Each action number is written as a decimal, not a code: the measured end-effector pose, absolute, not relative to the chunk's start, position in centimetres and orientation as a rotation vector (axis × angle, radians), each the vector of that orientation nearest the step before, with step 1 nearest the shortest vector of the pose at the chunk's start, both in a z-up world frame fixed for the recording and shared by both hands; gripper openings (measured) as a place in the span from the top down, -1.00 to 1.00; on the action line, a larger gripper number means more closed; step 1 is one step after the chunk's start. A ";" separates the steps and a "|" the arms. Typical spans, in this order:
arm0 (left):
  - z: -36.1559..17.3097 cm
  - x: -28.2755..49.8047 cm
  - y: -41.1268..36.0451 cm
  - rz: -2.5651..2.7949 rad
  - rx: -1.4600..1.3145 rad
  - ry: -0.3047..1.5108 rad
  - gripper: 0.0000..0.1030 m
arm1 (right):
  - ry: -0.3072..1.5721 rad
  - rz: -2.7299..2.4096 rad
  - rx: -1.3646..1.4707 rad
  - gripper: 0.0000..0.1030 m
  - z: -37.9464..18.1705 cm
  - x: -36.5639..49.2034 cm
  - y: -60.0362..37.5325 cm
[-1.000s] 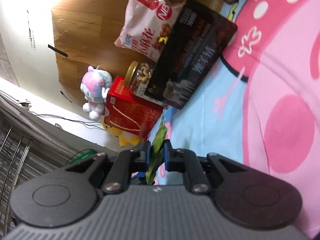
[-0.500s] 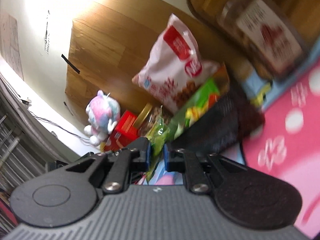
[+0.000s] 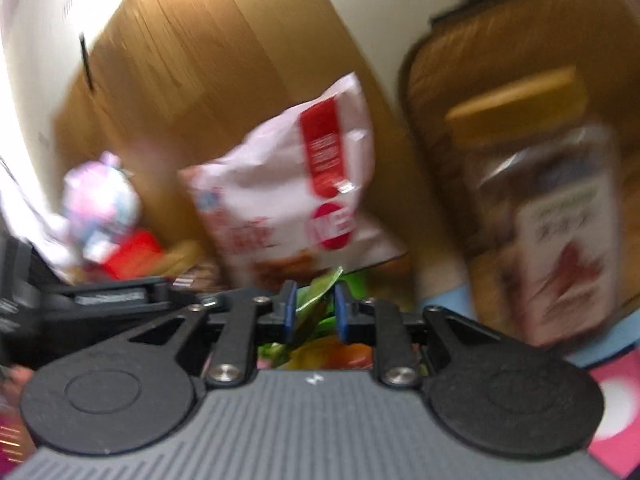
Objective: Organize snacks
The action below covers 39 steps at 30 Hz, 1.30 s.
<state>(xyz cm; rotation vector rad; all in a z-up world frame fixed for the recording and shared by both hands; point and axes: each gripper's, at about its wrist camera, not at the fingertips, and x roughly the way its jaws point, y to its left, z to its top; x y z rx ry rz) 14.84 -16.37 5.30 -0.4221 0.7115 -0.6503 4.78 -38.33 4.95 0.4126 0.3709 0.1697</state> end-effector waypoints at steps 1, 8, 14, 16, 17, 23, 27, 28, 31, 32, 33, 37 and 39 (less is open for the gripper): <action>5.2 14.6 -16.3 -0.652 -0.422 0.710 0.24 | 0.359 0.152 0.394 0.33 4.9 4.5 -38.3; 5.6 11.7 -15.7 -0.617 -0.390 0.678 0.23 | 0.247 0.089 0.350 0.31 5.6 0.5 -38.5; 6.2 6.4 -14.7 -0.597 -0.297 0.628 0.23 | 0.238 0.123 0.381 0.31 5.5 -3.7 -37.0; 6.2 4.9 -14.4 -0.591 -0.267 0.618 0.20 | 0.261 0.127 0.404 0.31 4.8 -4.8 -36.4; 6.1 4.2 -14.3 -0.585 -0.250 0.616 0.19 | 0.273 0.123 0.414 0.31 4.5 -5.2 -36.1; 5.3 0.7 -13.5 -0.540 -0.171 0.616 0.19 | 0.339 0.123 0.479 0.31 3.0 -8.2 -34.9; 4.1 -1.3 -13.3 -0.468 -0.106 0.643 0.19 | 0.383 0.114 0.525 0.31 2.3 -9.7 -34.5; 3.7 -1.9 -13.2 -0.447 -0.092 0.657 0.19 | 0.390 0.115 0.534 0.31 2.1 -10.1 -34.4; 2.8 -3.2 -13.0 -0.409 -0.069 0.690 0.07 | 0.404 0.122 0.544 0.31 1.9 -11.4 -33.9; 2.4 -3.6 -12.9 -0.401 -0.065 0.699 0.02 | 0.408 0.126 0.544 0.31 1.8 -11.8 -33.7; 2.2 -4.0 -12.8 -0.394 -0.060 0.707 -0.04 | 0.410 0.128 0.546 0.31 1.8 -12.1 -33.5; 1.1 -5.2 -12.5 -0.379 -0.044 0.741 -0.05 | 0.413 0.129 0.556 0.31 1.7 -13.2 -33.2; 0.8 -5.6 -12.4 -0.369 -0.042 0.755 -0.07 | 0.415 0.129 0.564 0.31 1.7 -13.6 -33.1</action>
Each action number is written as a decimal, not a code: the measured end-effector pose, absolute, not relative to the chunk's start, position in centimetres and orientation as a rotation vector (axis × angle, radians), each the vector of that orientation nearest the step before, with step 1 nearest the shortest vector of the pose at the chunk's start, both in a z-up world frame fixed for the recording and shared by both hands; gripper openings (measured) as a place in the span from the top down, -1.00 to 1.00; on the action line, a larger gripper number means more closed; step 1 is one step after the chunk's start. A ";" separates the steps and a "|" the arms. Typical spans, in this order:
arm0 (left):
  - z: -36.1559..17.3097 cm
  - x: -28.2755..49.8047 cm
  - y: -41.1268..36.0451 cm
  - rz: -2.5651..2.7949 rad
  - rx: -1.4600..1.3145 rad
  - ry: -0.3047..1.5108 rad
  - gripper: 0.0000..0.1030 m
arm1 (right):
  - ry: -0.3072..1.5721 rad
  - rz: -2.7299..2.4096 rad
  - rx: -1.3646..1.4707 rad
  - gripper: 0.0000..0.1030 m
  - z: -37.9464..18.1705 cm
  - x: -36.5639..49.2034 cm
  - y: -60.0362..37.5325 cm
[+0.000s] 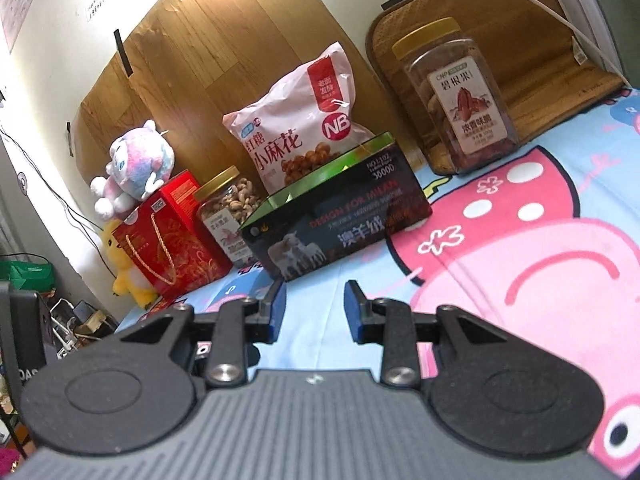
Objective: Organize snacks
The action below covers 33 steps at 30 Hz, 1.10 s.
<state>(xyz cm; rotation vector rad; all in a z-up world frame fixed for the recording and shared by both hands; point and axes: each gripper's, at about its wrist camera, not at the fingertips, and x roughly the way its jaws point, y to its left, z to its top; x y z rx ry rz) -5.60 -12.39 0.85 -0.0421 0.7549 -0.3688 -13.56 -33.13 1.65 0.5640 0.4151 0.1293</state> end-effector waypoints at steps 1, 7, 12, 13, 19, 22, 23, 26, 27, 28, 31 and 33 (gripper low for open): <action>0.8 -5.8 -12.3 -0.363 -0.040 0.759 -0.13 | 0.418 0.131 0.570 0.31 1.6 -13.7 -33.0; 1.0 -7.1 -12.1 -0.322 -0.012 0.732 -0.61 | 0.438 0.144 0.565 0.31 0.8 -14.6 -32.1; 0.9 -7.2 -11.8 -0.287 -0.010 0.738 -0.85 | 0.461 0.151 0.553 0.31 0.3 -14.7 -31.5; 0.9 -7.2 -11.7 -0.278 -0.006 0.735 -0.86 | 0.462 0.149 0.547 0.31 0.3 -14.8 -31.4; 1.2 -7.5 -11.6 -0.233 0.039 0.678 -0.99 | 0.449 0.124 0.538 0.31 0.4 -15.0 -31.6; 1.4 -7.7 -11.8 -0.219 0.066 0.652 -1.00 | 0.446 0.116 0.539 0.31 0.3 -15.0 -31.7; 1.4 -7.8 -11.9 -0.215 0.073 0.647 -1.00 | 0.445 0.113 0.540 0.31 0.3 -15.0 -31.8; 1.5 -7.8 -11.9 -0.211 0.077 0.639 -1.00 | 0.440 0.103 0.540 0.31 0.3 -15.0 -31.9; 1.5 -7.8 -11.9 -0.210 0.078 0.639 -1.00 | 0.438 0.102 0.540 0.31 0.3 -15.1 -31.9; 1.6 -7.8 -12.0 -0.208 0.080 0.639 -1.00 | 0.438 0.101 0.539 0.31 0.3 -15.1 -31.9; 1.6 -7.9 -12.0 -0.203 0.083 0.632 -1.00 | 0.438 0.103 0.539 0.31 0.3 -15.0 -31.9; 1.7 -8.0 -12.1 -0.204 0.083 0.633 -1.00 | 0.435 0.102 0.538 0.31 0.4 -15.1 -32.0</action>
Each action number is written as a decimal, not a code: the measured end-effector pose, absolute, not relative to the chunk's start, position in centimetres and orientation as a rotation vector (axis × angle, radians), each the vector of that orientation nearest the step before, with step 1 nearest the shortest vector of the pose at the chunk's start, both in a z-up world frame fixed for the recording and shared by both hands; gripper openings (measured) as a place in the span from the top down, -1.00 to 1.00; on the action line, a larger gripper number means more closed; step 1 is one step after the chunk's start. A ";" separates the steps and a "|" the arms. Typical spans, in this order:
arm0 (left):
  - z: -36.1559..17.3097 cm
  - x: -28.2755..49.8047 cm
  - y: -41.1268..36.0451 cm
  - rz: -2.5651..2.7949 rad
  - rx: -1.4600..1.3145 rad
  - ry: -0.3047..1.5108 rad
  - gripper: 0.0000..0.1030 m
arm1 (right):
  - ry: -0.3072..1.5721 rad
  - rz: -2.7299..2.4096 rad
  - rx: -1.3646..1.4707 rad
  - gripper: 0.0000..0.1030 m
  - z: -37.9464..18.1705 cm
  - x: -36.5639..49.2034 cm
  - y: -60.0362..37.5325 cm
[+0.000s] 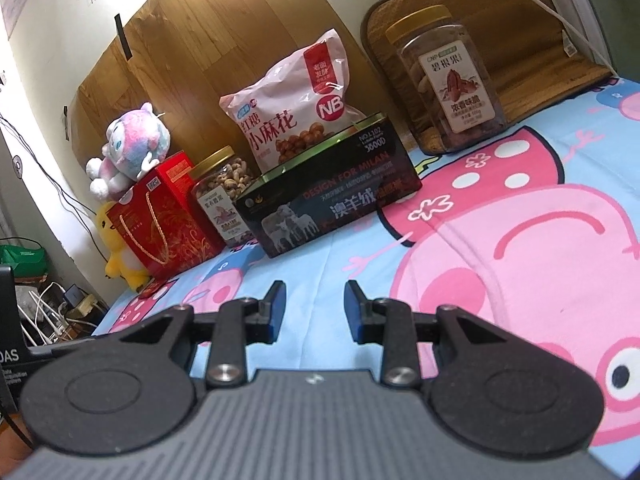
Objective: Organize snacks
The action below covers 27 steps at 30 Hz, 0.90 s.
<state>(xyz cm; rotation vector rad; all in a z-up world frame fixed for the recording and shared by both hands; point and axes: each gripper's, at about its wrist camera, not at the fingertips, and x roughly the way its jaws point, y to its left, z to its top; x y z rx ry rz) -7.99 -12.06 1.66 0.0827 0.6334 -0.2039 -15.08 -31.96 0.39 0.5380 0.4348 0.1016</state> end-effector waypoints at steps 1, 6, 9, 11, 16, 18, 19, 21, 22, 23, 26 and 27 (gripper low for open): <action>1.7 -8.0 -12.1 -0.205 0.083 0.635 -1.00 | 0.434 0.101 0.538 0.31 0.4 -15.1 -32.0; 1.7 -8.3 -12.2 -0.206 0.090 0.642 -1.00 | 0.434 0.100 0.540 0.30 0.5 -15.2 -32.0; 1.8 -8.5 -12.3 -0.210 0.094 0.650 -1.00 | 0.428 0.100 0.538 0.30 0.5 -15.3 -32.0; 1.8 -8.6 -12.4 -0.212 0.096 0.655 -1.00 | 0.425 0.100 0.538 0.30 0.6 -15.4 -32.0; 2.1 -9.2 -12.7 -0.220 0.107 0.659 -1.00 | 0.420 0.098 0.536 0.28 0.7 -15.5 -31.9; 2.1 -9.4 -12.6 -0.221 0.104 0.659 -1.00 | 0.417 0.096 0.536 0.25 0.7 -15.6 -31.9; 2.1 -9.4 -12.5 -0.223 0.099 0.661 -1.00 | 0.416 0.094 0.536 0.24 0.7 -15.6 -31.9; 2.1 -9.5 -12.4 -0.224 0.090 0.667 -1.00 | 0.414 0.092 0.537 0.23 0.8 -15.7 -31.9; 2.0 -9.5 -12.3 -0.223 0.088 0.673 -1.00 | 0.414 0.091 0.537 0.23 0.7 -15.7 -31.9; 1.9 -9.5 -12.3 -0.222 0.087 0.681 -1.00 | 0.415 0.088 0.539 0.23 0.7 -15.7 -31.9; 1.7 -9.4 -12.2 -0.226 0.081 0.708 -1.00 | 0.417 0.085 0.540 0.23 0.7 -15.7 -31.9; 1.7 -9.4 -12.2 -0.226 0.077 0.715 -1.00 | 0.417 0.085 0.540 0.22 0.7 -15.7 -31.9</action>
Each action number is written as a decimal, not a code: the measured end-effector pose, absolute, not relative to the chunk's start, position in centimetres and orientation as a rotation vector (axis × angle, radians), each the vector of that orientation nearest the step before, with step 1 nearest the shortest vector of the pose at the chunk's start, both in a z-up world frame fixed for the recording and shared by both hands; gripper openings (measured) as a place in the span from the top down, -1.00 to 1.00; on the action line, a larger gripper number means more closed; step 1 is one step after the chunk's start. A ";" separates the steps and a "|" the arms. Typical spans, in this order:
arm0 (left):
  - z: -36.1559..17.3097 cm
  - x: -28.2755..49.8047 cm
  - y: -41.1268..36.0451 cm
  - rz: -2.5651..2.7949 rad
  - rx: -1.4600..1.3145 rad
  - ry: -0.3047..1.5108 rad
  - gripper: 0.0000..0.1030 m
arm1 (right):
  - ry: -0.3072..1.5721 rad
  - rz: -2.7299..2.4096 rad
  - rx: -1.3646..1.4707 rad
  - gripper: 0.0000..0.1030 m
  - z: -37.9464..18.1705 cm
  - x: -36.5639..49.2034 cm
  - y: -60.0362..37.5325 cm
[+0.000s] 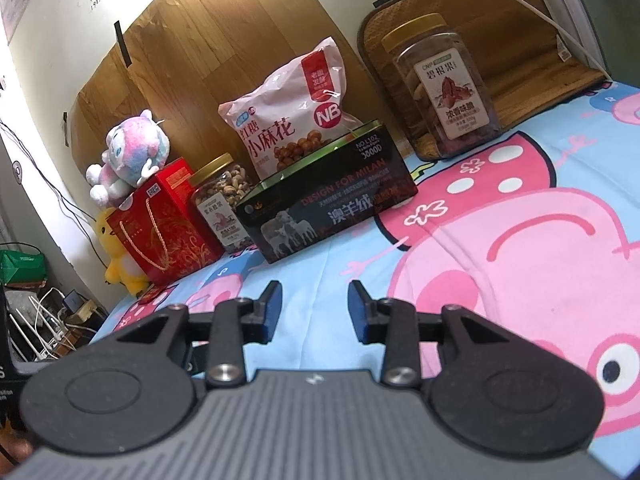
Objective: Organize snacks
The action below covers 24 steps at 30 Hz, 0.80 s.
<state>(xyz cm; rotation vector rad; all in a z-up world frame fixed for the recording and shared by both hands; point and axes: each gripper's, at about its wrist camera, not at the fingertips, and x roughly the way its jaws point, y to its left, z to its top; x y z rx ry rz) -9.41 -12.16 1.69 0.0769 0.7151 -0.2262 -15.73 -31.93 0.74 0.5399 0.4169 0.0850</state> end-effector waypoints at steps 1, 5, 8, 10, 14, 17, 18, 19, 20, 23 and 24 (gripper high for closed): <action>1.6 -9.4 -12.1 -0.226 0.075 0.720 -1.00 | 0.416 0.086 0.540 0.22 0.7 -15.7 -32.0; 1.4 -9.0 -12.2 -0.215 0.088 0.757 -1.00 | 0.417 0.085 0.541 0.22 0.7 -15.7 -32.0; 1.0 -8.6 -12.2 -0.206 0.089 0.793 -1.00 | 0.419 0.084 0.544 0.22 0.6 -15.7 -31.9; 0.8 -8.6 -12.1 -0.199 0.091 0.793 -1.00 | 0.420 0.082 0.546 0.22 0.6 -15.7 -31.8; 0.8 -8.7 -12.2 -0.188 0.110 0.776 -1.00 | 0.422 0.080 0.548 0.21 0.5 -15.7 -31.8; 1.1 -8.8 -12.2 -0.169 0.132 0.743 -1.00 | 0.421 0.081 0.548 0.21 0.5 -15.7 -31.9; 1.1 -8.9 -12.2 -0.165 0.139 0.730 -1.00 | 0.421 0.081 0.548 0.21 0.5 -15.7 -31.9; 1.3 -9.0 -12.2 -0.160 0.146 0.715 -1.00 | 0.421 0.081 0.547 0.21 0.5 -15.7 -31.9; 1.4 -9.0 -12.2 -0.154 0.154 0.700 -1.00 | 0.420 0.080 0.547 0.21 0.5 -15.7 -31.9; 1.9 -9.5 -12.2 -0.128 0.179 0.638 -1.00 | 0.415 0.076 0.551 0.21 0.5 -15.7 -31.9; 2.1 -9.7 -12.2 -0.117 0.187 0.615 -1.00 | 0.413 0.075 0.550 0.21 0.5 -15.8 -31.9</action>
